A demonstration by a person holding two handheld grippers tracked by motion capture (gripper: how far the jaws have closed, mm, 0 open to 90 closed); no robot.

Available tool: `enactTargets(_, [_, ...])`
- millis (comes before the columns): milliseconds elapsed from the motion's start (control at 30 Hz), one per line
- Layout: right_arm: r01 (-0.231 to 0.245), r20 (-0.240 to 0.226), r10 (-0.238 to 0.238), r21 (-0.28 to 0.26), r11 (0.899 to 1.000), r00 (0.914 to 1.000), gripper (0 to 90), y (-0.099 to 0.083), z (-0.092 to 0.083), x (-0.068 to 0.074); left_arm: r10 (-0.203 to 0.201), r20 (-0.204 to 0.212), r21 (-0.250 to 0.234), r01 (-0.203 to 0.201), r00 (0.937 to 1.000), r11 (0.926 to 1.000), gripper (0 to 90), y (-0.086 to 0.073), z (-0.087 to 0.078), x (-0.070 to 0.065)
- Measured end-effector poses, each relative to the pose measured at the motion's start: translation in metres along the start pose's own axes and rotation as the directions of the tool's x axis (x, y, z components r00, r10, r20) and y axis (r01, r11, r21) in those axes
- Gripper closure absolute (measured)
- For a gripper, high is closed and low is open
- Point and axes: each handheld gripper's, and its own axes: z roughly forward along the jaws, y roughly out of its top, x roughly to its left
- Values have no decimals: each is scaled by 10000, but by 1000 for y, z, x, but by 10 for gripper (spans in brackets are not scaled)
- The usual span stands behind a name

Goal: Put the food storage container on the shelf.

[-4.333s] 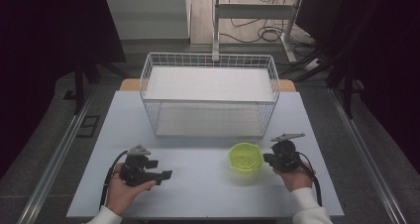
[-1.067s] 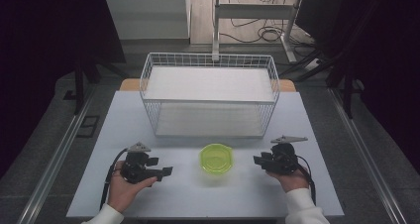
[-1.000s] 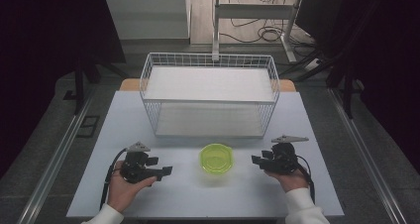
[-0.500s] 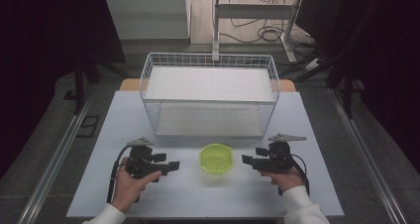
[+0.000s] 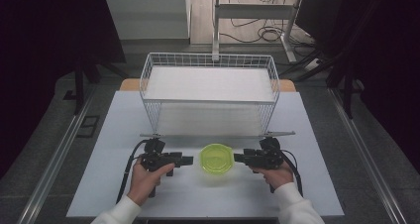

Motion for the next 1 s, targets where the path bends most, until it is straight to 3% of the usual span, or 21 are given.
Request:
enactTargets(33, [0, 0, 0, 0, 10000, 10000, 435, 0, 0, 0, 0, 0, 0, 0, 10000, 10000, 338, 0, 0, 0])
enactTargets(133, [-204, -119, 205, 112, 9997, 9997, 459, 1, 6, 0, -571, 483, 169, 563, 9972, 9983, 356, 3, 9, 4])
enactTargets(333, [-936, -498, 950, 297, 9952, 9942, 502, 3, 17, -6, -1047, 892, 500, 1006, 9905, 9937, 393, 5, 23, 12])
enactTargets(400, [-1125, -527, 1145, 382, 9929, 9920, 520, 3, 21, -9, -1438, 1061, 553, 1385, 9839, 9888, 401, 5, 27, 15])
enactTargets(433, [-1125, -527, 1145, 382, 9929, 9920, 520, 3, 21, -9, -1438, 1061, 553, 1385, 9839, 9888, 409, 5, 27, 15])
enactTargets(467, [-1253, -554, 1281, 501, 9908, 9902, 534, 2, 23, -10, -1771, 1289, 646, 1700, 9757, 9833, 419, 4, 30, 20])
enactTargets(700, [-1560, -779, 1607, 626, 9858, 9839, 571, -1, 26, -12, -2075, 1541, 769, 1976, 9660, 9773, 483, 1, 36, 26])
enactTargets(833, [-2041, -1229, 2108, 648, 9768, 9698, 644, -4, 25, -15, -2146, 1854, 945, 2000, 9589, 9752, 529, 0, 42, 26])
enactTargets(867, [-2086, -1346, 2159, 664, 9757, 9671, 665, -4, 25, -16, -2288, 2103, 1089, 2098, 9505, 9717, 551, -1, 45, 24])
enactTargets(900, [-2153, -1420, 2233, 690, 9741, 9644, 691, -5, 25, -16, -2288, 2103, 1089, 2098, 9505, 9717, 583, -1, 45, 24])
enactTargets(933, [-2196, -1543, 2279, 691, 9731, 9614, 717, -5, 26, -16, -2331, 2247, 1077, 2137, 9461, 9710, 622, -1, 47, 23])
enactTargets(1000, [-2279, -1619, 2380, 785, 9705, 9577, 745, -6, 27, -15, -2253, 2125, 903, 2104, 9508, 9734, 690, -1, 47, 21])
